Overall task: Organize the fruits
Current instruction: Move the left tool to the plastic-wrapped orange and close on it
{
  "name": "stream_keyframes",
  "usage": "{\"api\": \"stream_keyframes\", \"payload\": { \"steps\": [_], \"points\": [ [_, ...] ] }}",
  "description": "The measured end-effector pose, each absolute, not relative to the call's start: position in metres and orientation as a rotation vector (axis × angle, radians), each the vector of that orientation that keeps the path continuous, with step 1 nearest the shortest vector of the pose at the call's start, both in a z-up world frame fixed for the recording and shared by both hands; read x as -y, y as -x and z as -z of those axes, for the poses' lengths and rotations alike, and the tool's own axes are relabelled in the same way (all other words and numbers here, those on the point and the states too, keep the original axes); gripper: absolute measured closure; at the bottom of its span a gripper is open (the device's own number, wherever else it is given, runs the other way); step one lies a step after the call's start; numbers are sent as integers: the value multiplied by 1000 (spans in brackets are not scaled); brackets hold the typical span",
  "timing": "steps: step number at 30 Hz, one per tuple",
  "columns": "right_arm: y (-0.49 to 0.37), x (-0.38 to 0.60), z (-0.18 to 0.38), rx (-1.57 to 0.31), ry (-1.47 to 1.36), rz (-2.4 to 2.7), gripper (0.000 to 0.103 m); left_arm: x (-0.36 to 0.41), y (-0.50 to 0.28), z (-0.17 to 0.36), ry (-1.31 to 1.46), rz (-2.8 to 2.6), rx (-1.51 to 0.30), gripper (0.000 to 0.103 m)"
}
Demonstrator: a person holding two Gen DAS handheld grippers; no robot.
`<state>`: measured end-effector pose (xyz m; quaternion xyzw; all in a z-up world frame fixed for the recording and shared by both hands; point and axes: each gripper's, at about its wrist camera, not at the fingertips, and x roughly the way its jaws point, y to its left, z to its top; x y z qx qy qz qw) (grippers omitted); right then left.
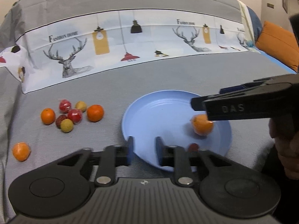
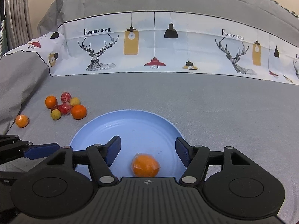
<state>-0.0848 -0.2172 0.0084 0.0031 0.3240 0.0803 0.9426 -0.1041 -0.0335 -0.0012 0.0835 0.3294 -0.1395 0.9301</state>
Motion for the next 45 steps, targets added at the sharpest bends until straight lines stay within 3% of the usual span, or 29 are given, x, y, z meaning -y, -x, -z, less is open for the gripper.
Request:
{"api": "stream_keyframes", "payload": {
  "steps": [3, 13, 15, 18, 20, 22, 24, 25, 38, 45],
  "points": [
    [84, 219, -9, -659, -18, -159, 36, 24, 100, -6, -154, 271, -689, 91],
    [85, 223, -12, -645, -56, -148, 28, -48, 59, -41, -379, 171, -631, 89],
    [84, 224, -13, -644, -58, -150, 28, -82, 41, -35, -250, 43, -712, 89],
    [84, 225, -14, -642, -67, -142, 28, -113, 39, -42, -52, -69, -671, 88],
    [85, 226, -15, -638, -71, -138, 28, -118, 40, -43, -10, -109, -670, 77],
    [87, 226, -16, -637, -69, -133, 28, -120, 39, -40, -11, -125, -698, 41],
    [88, 227, -19, -638, -74, -132, 29, -121, 34, -37, -5, -141, -747, 21],
    [89, 227, -21, -635, -76, -132, 29, -124, 31, -34, 7, -149, -775, 19],
    [104, 216, -51, -615, -123, -138, 30, -134, 4, -3, -47, -197, -999, 21],
    [104, 197, -64, -625, -113, -175, 30, -147, -2, 4, -1, -207, -1059, 43]
  ]
}}
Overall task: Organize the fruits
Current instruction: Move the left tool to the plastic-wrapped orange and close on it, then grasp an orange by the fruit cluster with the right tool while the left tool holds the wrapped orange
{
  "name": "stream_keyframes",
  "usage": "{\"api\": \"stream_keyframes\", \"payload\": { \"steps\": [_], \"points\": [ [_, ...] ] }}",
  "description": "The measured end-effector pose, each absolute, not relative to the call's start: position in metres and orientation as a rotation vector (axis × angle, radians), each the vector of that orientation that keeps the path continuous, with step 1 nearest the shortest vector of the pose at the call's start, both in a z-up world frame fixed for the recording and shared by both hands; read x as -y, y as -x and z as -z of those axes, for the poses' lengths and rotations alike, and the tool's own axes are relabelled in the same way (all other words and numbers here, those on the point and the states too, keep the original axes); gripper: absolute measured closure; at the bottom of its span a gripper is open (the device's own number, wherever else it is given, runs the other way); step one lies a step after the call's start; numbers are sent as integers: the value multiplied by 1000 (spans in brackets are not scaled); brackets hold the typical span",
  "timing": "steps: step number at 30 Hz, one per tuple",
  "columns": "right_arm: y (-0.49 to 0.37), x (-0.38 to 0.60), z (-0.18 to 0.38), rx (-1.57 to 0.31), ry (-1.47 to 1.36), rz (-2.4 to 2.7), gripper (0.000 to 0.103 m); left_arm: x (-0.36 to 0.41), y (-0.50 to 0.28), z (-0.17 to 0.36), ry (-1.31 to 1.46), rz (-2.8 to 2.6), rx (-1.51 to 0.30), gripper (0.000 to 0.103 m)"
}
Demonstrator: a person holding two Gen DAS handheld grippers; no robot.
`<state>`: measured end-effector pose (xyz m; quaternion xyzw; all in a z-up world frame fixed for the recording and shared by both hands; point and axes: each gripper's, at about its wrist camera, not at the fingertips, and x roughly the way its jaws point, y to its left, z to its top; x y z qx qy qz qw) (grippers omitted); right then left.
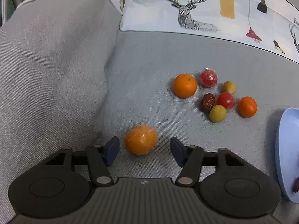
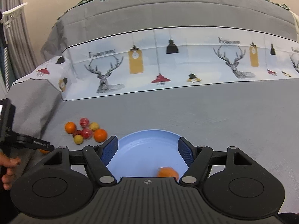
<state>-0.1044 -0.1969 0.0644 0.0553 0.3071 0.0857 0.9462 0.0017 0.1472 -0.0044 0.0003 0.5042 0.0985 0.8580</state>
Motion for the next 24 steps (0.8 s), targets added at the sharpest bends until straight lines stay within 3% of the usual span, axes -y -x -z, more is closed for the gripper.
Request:
{"api": "stream_keyframes", "payload": {
  "steps": [4, 17, 22, 24],
  "points": [
    [102, 182, -68, -635, -66, -200, 30, -159, -5, 8, 66, -205, -1094, 60],
    [58, 146, -79, -721, -18, -296, 31, -132, 12, -11, 2, -45, -991, 62],
    [23, 120, -68, -764, 63, -369, 37, -118, 9, -4, -56, -17, -1013, 62],
    [7, 107, -55, -809, 92, -380, 44, -114, 9, -2, -76, -14, -1010, 62]
  ]
}}
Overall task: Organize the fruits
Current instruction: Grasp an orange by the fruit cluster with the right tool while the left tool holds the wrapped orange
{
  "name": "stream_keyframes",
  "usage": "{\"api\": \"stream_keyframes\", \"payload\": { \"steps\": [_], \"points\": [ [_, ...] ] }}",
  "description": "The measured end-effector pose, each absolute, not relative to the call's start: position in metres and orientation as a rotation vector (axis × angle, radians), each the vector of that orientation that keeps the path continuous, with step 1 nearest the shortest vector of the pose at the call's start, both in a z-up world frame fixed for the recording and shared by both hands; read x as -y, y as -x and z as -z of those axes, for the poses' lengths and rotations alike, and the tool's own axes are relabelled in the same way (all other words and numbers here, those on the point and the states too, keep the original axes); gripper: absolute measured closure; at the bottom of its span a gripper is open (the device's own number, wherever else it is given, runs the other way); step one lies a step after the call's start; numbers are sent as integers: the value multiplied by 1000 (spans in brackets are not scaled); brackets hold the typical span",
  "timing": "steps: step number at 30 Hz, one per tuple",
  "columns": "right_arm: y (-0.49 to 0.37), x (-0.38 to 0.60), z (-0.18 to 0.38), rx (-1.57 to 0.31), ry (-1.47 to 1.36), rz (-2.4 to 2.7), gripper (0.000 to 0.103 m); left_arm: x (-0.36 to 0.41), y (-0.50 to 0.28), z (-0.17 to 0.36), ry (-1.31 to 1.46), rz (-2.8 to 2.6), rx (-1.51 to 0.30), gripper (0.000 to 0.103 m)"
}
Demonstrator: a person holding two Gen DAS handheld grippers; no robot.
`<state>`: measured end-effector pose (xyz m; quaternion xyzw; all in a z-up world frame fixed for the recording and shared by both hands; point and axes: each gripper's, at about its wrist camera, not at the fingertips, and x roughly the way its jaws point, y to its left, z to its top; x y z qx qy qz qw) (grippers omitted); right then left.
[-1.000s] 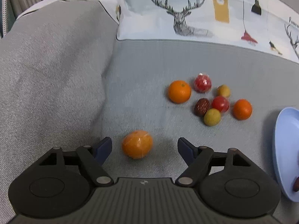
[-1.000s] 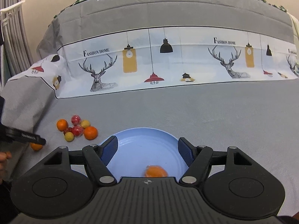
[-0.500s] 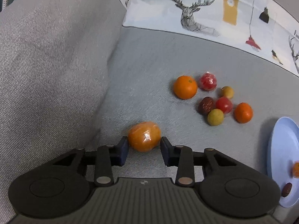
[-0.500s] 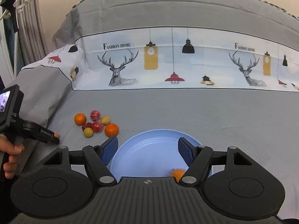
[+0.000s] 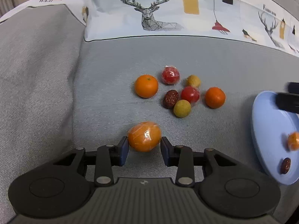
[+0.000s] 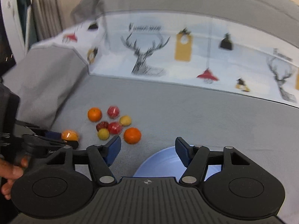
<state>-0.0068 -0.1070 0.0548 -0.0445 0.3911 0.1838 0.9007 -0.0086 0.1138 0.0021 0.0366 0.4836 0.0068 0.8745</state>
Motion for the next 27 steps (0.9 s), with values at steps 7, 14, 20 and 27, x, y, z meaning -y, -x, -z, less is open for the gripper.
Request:
{"api": "stream_keyframes", "payload": {
  "steps": [7, 14, 20, 27],
  "points": [
    [-32, 80, -15, -878, 82, -451, 43, -109, 5, 2, -102, -16, -1008, 62],
    [-57, 63, -1, -900, 123, -470, 37, -110, 2, 3, -83, -25, -1009, 62],
    [-71, 52, 15, -951, 176, -430, 37, -111, 3, 2, -75, -23, -1008, 62],
    [-66, 50, 17, -924, 205, -436, 66, -109, 5, -1, -77, -19, -998, 62]
  ]
}}
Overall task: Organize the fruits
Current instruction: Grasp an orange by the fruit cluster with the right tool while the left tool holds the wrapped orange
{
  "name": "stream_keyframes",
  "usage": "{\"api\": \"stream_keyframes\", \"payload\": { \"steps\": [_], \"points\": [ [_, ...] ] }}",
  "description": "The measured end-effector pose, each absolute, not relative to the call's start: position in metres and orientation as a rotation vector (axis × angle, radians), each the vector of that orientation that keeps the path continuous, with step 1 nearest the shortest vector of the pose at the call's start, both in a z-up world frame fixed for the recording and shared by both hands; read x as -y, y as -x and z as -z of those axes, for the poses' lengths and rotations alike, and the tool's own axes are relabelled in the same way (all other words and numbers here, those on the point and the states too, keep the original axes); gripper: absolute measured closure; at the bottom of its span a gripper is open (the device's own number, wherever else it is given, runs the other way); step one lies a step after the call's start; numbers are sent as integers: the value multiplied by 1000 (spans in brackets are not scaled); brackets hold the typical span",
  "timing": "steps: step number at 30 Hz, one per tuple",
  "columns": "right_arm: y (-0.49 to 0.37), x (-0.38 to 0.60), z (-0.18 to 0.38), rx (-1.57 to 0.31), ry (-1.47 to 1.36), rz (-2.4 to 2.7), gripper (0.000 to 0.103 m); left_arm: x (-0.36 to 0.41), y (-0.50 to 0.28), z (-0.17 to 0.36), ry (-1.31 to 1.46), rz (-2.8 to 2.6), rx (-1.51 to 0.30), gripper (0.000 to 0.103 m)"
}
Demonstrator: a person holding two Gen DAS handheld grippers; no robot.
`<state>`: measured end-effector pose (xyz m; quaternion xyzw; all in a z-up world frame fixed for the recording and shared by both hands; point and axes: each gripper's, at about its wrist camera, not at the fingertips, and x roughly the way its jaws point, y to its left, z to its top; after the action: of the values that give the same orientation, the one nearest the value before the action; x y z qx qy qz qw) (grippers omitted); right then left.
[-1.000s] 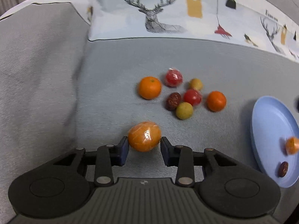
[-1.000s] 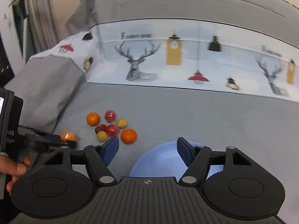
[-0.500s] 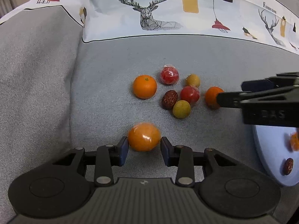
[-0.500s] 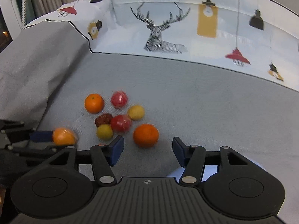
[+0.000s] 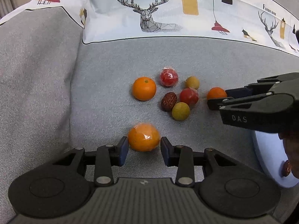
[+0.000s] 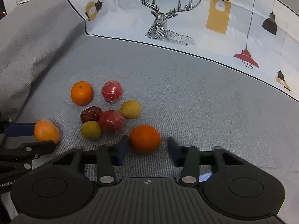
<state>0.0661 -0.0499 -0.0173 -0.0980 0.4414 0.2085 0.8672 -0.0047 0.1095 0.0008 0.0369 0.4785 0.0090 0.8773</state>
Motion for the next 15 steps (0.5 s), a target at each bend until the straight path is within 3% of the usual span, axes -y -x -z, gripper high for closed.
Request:
{"api": "stream_keyframes", "payload": {
  "steps": [7, 9, 15],
  "points": [
    [-45, 69, -13, -859, 126, -441, 68, -104, 14, -9, -107, -8, -962, 67],
    [-33, 80, -32, -824, 93, -415, 68, -101, 20, -16, -116, 2, -937, 77],
    [21, 130, -77, -727, 4, -393, 67, -105, 35, -45, -66, 7, -905, 77]
  ]
}}
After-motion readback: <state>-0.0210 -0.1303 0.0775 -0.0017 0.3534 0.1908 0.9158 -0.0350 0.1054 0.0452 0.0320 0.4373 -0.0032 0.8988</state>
